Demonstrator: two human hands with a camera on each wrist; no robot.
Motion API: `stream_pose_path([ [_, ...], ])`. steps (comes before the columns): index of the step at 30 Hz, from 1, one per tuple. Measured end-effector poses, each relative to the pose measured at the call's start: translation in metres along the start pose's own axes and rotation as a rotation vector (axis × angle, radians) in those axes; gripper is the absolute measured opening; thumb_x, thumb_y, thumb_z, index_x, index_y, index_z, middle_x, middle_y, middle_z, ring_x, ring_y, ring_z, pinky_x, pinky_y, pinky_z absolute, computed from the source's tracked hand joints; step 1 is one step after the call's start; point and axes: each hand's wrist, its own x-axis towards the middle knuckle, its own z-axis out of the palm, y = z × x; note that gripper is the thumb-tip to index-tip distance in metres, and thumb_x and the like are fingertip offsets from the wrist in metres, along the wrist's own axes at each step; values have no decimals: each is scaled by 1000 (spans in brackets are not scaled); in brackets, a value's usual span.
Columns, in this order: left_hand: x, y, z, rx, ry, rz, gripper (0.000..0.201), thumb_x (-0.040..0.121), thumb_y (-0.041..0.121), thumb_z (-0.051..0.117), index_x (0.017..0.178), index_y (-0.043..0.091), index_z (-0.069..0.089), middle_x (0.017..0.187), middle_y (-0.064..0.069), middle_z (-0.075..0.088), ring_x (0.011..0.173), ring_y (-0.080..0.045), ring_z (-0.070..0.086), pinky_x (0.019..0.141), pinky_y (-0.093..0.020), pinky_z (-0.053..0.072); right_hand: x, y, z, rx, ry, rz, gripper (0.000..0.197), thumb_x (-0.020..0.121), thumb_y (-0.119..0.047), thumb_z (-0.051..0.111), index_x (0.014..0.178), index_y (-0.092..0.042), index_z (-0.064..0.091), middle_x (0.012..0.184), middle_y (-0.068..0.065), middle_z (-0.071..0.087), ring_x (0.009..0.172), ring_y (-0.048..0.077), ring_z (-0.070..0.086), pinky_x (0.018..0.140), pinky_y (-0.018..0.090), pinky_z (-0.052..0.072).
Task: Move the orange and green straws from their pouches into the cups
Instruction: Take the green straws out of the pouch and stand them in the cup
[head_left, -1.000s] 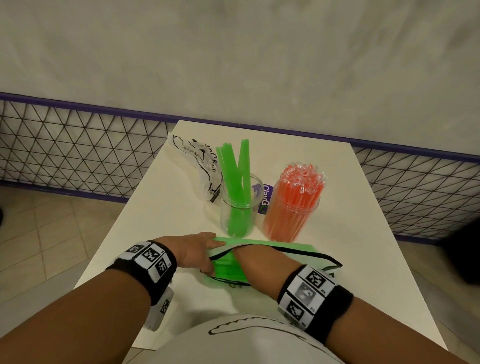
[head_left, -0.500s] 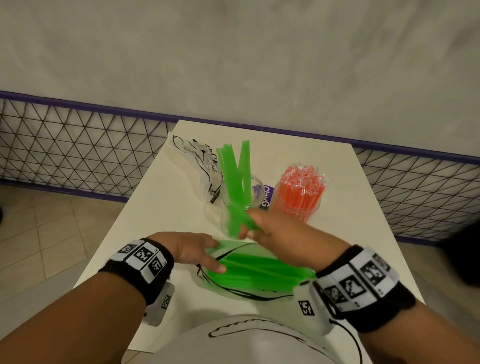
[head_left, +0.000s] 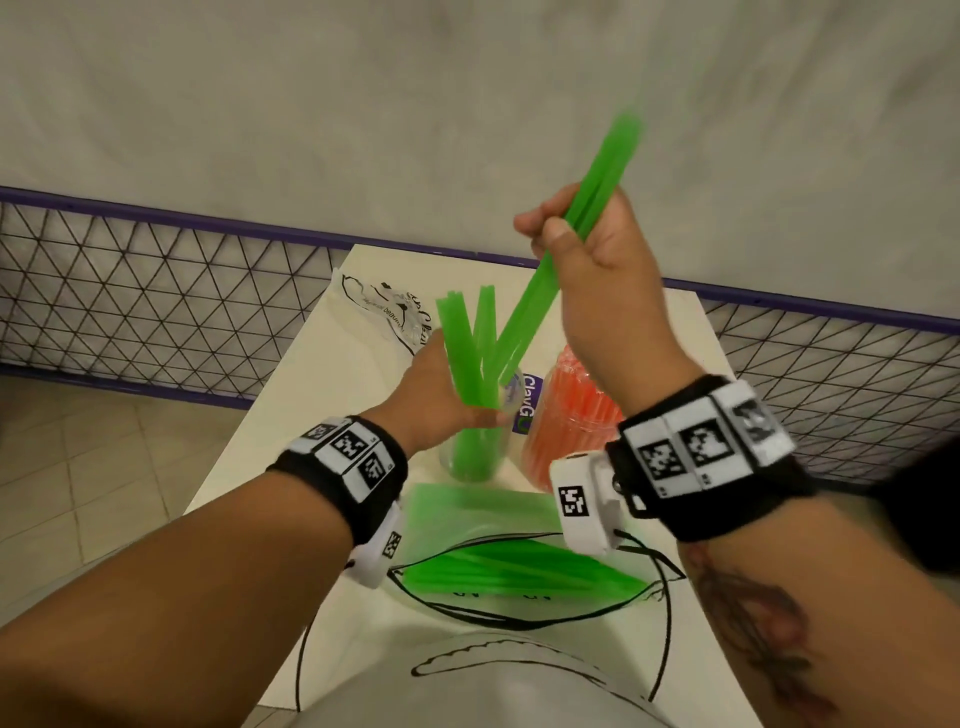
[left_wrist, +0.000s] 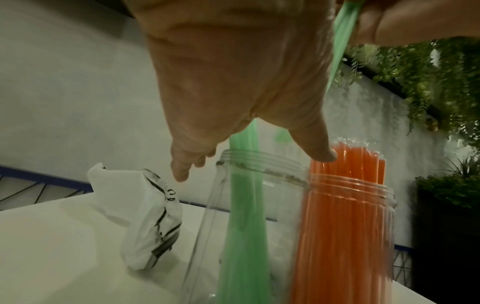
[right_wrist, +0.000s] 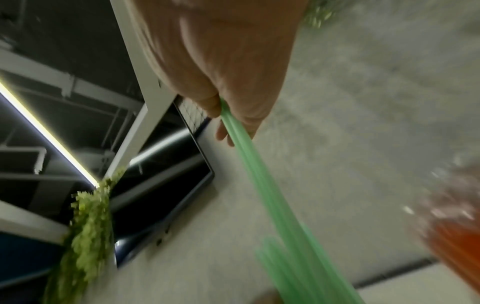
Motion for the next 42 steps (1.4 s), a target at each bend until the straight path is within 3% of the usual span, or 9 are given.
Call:
stream_pose_path([
  [5, 9, 9, 12, 108, 115, 59, 108, 35, 40, 95, 128, 27, 42, 120, 7, 57, 110, -15, 59, 94, -44, 53, -9, 56, 28, -315, 9, 269, 19, 101, -16, 42, 119, -16, 49, 97, -5, 60, 70, 4, 54, 58, 25, 40],
  [9, 10, 3, 16, 138, 44, 74, 110, 41, 46, 93, 137, 30, 41, 129, 11, 55, 118, -15, 57, 99, -45, 51, -18, 88, 43, -311, -112, 666, 81, 91, -21, 52, 154, -19, 0, 134, 5, 50, 108, 25, 59, 87, 38, 51],
  [16, 10, -3, 19, 222, 30, 18, 102, 63, 35, 91, 148, 24, 36, 137, 3, 40, 127, -13, 41, 113, -32, 33, 0, 108, 56, -324, -135, 640, 114, 81, -38, 74, 153, -16, -12, 137, 9, 50, 117, 26, 55, 93, 34, 45],
  [21, 7, -1, 19, 267, 34, 26, 107, 61, 39, 91, 147, 13, 32, 137, -10, 47, 127, -26, 45, 107, -35, 37, 23, 114, 62, -431, -113, 558, 39, 86, -32, 70, 114, -10, 52, 94, 1, 57, 88, 23, 58, 72, 28, 39],
  [25, 5, -2, 19, 224, 61, -45, 130, 62, 35, 93, 156, 13, 6, 156, -10, 29, 143, -26, 31, 117, -45, 32, 29, 121, 59, -298, 36, 557, 26, 91, -30, 63, 104, -9, 60, 92, 2, 67, 74, 18, 58, 67, 28, 42],
  [33, 4, -3, 15, 200, 41, -51, 142, 59, 43, 93, 157, 15, -6, 163, -8, 15, 150, -23, 19, 121, -45, 25, 15, 115, 48, -452, -67, 621, 70, 87, -40, 70, 137, -6, 35, 126, 10, 57, 104, 27, 58, 76, 28, 40],
  [37, -7, -1, 1, 106, 69, -111, 156, 37, 66, 89, 157, 24, -1, 163, -4, 16, 149, -23, 21, 119, -46, 30, 2, 88, 47, -392, -53, 490, 120, 79, -34, 79, 153, -11, -13, 163, 7, 6, 149, 21, 13, 118, 33, 22],
  [40, -35, 0, -10, 7, 118, -179, 103, 68, 39, 89, 147, 18, 26, 155, -3, 28, 139, -18, 33, 111, -37, 35, -22, 48, 45, -461, -111, 233, 114, 84, -29, 75, 153, -15, -15, 163, 0, -13, 149, 12, -8, 119, 25, 3],
  [42, -58, -6, -21, -28, 46, -131, 55, 76, 31, 84, 117, 23, 48, 141, 2, 43, 132, -13, 40, 108, -34, 36, -45, 23, 35, -428, -113, 17, 89, 86, -25, 72, 153, -17, 14, 159, 4, 18, 146, 14, 20, 118, 25, 20],
])
